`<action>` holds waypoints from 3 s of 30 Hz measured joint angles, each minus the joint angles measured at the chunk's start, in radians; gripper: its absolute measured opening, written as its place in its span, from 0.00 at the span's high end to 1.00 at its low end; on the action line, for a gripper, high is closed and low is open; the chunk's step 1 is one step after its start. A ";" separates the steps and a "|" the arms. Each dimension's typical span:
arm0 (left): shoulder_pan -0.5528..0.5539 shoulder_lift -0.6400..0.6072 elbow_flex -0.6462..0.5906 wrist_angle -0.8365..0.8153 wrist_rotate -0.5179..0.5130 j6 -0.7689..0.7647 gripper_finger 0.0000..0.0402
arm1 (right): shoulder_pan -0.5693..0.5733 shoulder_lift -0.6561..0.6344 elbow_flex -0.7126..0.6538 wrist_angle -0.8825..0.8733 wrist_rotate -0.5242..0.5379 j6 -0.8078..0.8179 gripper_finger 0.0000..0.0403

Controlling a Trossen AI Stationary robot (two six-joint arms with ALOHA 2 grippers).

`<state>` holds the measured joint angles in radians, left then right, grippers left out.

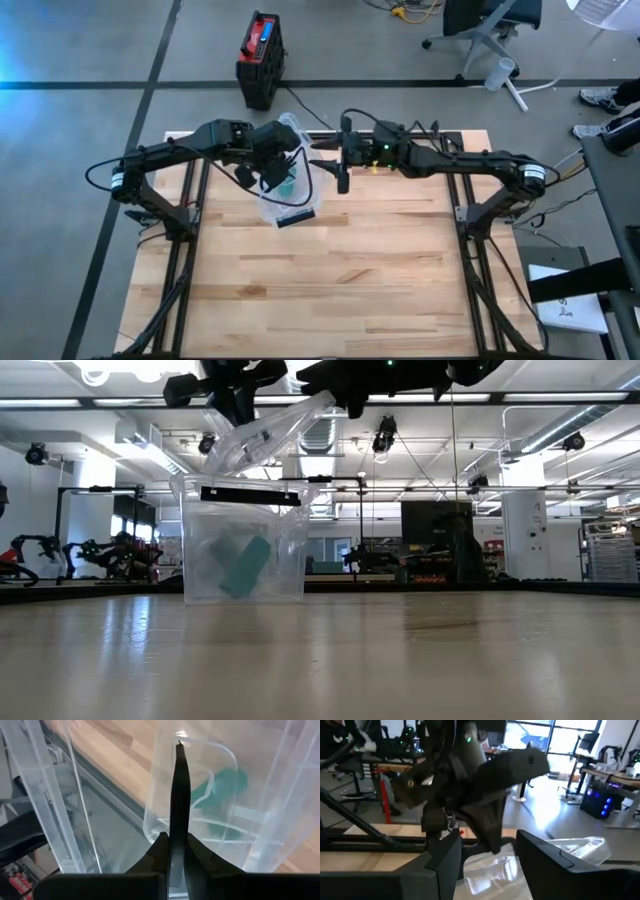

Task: Roll bandage
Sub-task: Close the transparent bin

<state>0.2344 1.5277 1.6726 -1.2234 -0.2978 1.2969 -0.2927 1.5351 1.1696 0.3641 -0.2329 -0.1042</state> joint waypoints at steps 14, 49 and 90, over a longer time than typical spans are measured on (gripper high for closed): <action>0.016 -0.007 0.000 0.118 0.080 -0.055 0.96 | -0.002 0.024 0.000 -0.156 0.008 -0.003 0.54; -0.018 -0.109 -0.327 0.196 -0.059 0.129 0.96 | 0.072 0.136 -0.007 -0.274 0.031 0.020 0.54; -0.002 -0.205 -0.529 0.452 -0.052 0.116 0.92 | 0.101 0.178 0.004 -0.251 0.023 0.113 0.54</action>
<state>0.2329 1.3223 1.1435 -0.7717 -0.3498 1.4128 -0.1913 1.7134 1.1736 0.1129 -0.2100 0.0090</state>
